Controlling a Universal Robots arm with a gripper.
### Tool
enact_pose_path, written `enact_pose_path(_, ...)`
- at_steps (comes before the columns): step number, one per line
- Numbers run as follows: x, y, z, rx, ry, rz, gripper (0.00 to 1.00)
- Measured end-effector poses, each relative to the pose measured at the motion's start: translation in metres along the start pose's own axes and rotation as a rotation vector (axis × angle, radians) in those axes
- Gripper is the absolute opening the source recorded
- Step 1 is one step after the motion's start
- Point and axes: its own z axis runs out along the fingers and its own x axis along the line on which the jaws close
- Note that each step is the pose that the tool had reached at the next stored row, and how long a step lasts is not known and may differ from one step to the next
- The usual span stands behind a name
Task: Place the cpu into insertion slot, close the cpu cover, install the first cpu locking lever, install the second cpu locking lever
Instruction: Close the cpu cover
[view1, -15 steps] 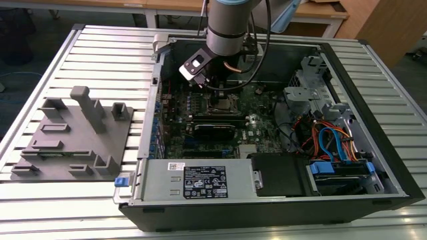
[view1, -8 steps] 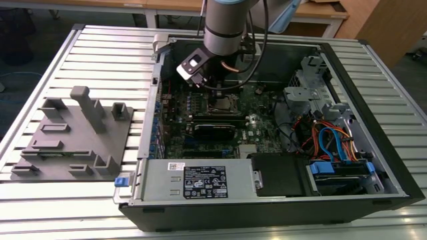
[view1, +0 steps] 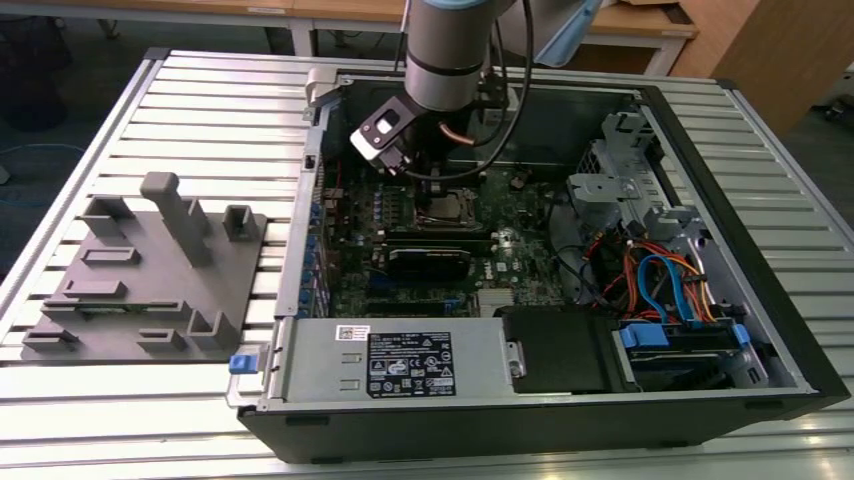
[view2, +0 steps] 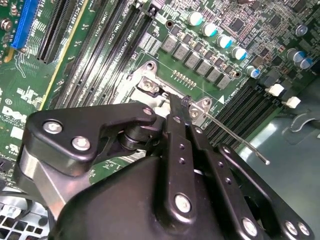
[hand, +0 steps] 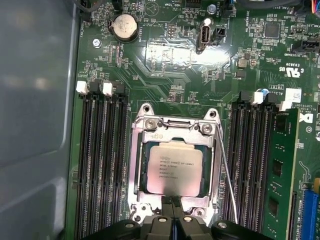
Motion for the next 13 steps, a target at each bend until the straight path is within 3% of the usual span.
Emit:
enact_pose_path(8,-0.0001,0.0,0.004,-0.0001,0.0045,0.0,0.1)
enact_pose_path(13,0.0001,-0.0001,0.0011,-0.0006,0.0065,-0.001,0.1)
